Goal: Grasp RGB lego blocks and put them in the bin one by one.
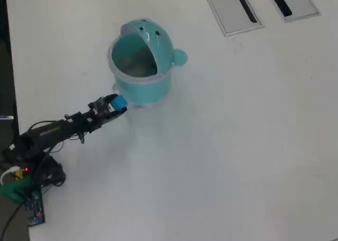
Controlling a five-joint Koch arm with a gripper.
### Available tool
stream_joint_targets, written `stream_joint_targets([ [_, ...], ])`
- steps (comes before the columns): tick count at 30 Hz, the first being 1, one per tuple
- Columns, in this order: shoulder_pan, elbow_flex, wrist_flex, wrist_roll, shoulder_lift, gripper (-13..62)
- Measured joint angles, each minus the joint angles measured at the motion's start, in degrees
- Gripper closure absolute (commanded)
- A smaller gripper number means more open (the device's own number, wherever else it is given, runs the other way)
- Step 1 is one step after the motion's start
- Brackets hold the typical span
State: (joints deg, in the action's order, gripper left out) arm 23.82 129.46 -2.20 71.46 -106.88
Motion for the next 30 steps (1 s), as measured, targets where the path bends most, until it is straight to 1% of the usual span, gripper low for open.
stream_joint_targets([
  [2,0.18,-0.35,0.09,-0.18,-0.79,36.9],
  [3,0.44,-2.55,0.09,-1.05,-3.60,36.9],
  [5,0.79,-4.83,0.09,-1.58,-4.31,36.9],
  [6,1.41,-9.40,0.09,-2.46,-4.83,37.0],
  [8,2.29,-10.37,0.09,-2.64,-5.01,36.9],
  [10,4.22,-19.42,0.09,-2.64,-5.01,36.9],
  [11,4.83,-19.78,0.09,-2.64,-4.92,36.9],
  [16,8.88,-25.75,0.09,-2.29,-0.79,37.4],
  [17,10.20,-29.44,0.09,-1.49,0.88,39.1],
  [20,13.18,-33.57,0.09,0.35,2.99,39.4],
  [26,15.47,-33.66,0.18,3.87,7.38,39.3],
  [30,17.14,-35.16,0.18,6.15,12.57,39.4],
])
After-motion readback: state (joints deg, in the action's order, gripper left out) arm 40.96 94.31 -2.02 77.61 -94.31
